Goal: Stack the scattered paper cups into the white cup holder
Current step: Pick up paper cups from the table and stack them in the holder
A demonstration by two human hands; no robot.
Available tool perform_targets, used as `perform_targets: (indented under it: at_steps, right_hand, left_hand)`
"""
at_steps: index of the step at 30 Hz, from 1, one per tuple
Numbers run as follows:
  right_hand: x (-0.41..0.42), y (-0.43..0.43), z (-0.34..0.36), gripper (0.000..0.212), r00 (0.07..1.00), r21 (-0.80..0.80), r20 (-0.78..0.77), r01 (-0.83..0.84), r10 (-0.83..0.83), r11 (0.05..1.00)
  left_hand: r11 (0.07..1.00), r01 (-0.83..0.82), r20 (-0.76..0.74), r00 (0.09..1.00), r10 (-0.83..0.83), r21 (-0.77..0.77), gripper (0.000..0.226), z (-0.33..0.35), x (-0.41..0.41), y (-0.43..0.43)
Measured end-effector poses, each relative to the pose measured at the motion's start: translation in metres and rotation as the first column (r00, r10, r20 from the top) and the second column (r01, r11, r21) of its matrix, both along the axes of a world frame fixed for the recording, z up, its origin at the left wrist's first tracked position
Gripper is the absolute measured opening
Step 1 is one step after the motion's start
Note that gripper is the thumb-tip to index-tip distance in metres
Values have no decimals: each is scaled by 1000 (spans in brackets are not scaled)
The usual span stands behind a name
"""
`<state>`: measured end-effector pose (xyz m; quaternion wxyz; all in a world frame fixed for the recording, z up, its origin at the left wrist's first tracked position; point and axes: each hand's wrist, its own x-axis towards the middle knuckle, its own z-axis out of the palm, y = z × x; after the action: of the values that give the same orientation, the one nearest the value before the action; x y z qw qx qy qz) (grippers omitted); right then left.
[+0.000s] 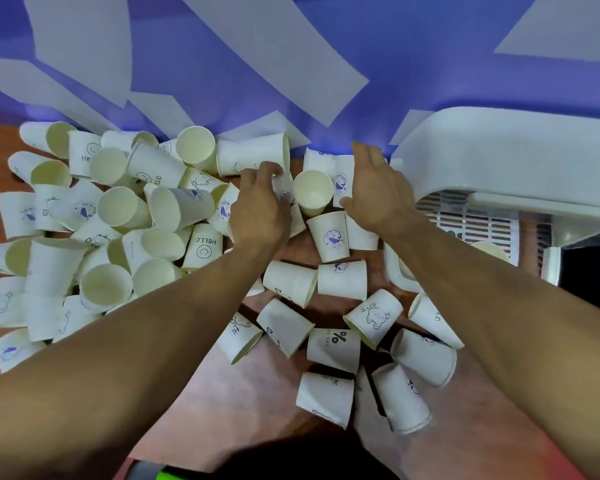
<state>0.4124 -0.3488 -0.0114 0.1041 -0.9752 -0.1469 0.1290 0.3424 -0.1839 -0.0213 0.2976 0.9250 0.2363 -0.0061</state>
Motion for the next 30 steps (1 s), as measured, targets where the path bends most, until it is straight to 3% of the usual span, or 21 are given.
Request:
perform_targets:
  at_steps: [7, 13, 19, 23, 27, 30]
  right_hand:
    - [-2, 1, 10, 36, 999, -2, 45, 15, -15, 1000]
    - [-37, -10, 44, 21, 975, 74, 221, -4, -12, 997]
    - [-85, -38, 78, 18, 948, 139, 318, -12, -33, 990]
    - [-113, -67, 95, 15, 918, 242, 360, 80, -166, 967]
    - [-130, -103, 96, 15, 902, 251, 389, 93, -189, 963]
    - [-139, -130, 103, 18, 911, 231, 353, 134, -211, 964]
  left_hand:
    - [994, -88, -45, 995, 85, -57, 23, 10, 4, 2]
    - [999, -24, 20, 1000, 24, 27, 24, 38, -15, -12]
    - [978, 101, 151, 980, -129, 180, 28, 69, -44, -41]
    - [973, 134, 246, 953, -179, 189, 27, 82, -61, -69]
    - [919, 188, 281, 914, -293, 347, 27, 93, -75, -104]
    - [929, 199, 314, 901, -299, 312, 24, 95, -78, -127]
